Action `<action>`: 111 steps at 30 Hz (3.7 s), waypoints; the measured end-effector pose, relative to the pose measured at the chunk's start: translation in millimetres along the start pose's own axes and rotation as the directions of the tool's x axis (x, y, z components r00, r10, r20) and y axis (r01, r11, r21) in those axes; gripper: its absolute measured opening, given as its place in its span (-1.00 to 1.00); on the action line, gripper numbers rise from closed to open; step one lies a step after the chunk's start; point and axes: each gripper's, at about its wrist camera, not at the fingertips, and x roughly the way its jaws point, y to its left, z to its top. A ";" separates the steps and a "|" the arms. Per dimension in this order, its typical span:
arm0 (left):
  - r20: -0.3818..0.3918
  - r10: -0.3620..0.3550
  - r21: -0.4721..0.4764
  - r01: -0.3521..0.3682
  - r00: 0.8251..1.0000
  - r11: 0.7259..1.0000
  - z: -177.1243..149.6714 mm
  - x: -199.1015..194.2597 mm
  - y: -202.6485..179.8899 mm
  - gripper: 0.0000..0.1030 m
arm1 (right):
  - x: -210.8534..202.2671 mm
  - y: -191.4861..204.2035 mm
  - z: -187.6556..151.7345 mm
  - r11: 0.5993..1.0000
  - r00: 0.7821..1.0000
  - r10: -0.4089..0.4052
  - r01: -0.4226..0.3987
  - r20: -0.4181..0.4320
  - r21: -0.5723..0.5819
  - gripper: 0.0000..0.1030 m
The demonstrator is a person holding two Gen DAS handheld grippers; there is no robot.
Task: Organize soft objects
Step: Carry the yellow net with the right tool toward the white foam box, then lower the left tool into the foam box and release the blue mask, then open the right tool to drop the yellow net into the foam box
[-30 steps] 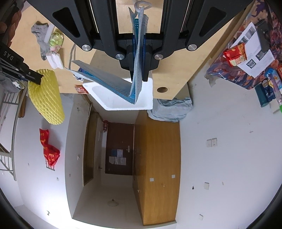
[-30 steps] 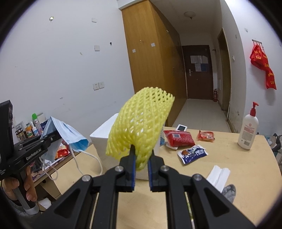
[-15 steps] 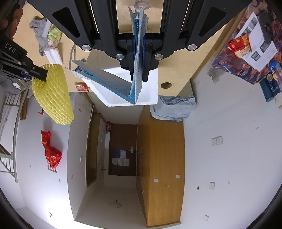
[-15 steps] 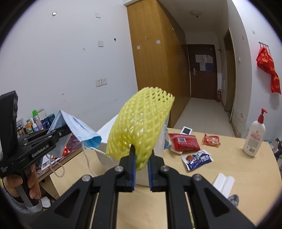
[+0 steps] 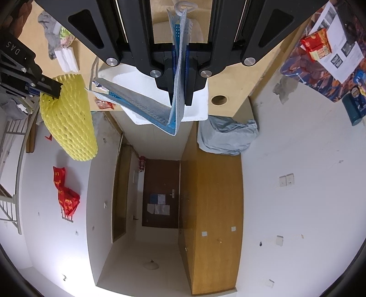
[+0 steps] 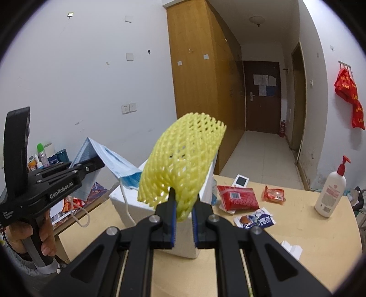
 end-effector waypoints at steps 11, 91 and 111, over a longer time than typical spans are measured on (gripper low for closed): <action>-0.060 -0.047 0.007 0.047 0.997 0.999 12.2 47.3 -7.7 -0.90 | 19.1 -14.8 6.0 1.000 1.000 -0.021 0.022 -0.012 0.023 -0.73; 0.031 0.181 -0.048 -0.180 0.983 0.983 0.1 30.2 56.2 0.97 | 90.1 24.8 16.6 1.000 0.995 0.006 -0.009 -0.102 -0.025 0.79; 0.067 0.149 -0.036 -0.147 0.987 0.989 -0.1 -4.9 39.3 0.97 | 28.3 5.9 11.2 0.999 0.999 -0.038 0.038 0.005 0.018 0.99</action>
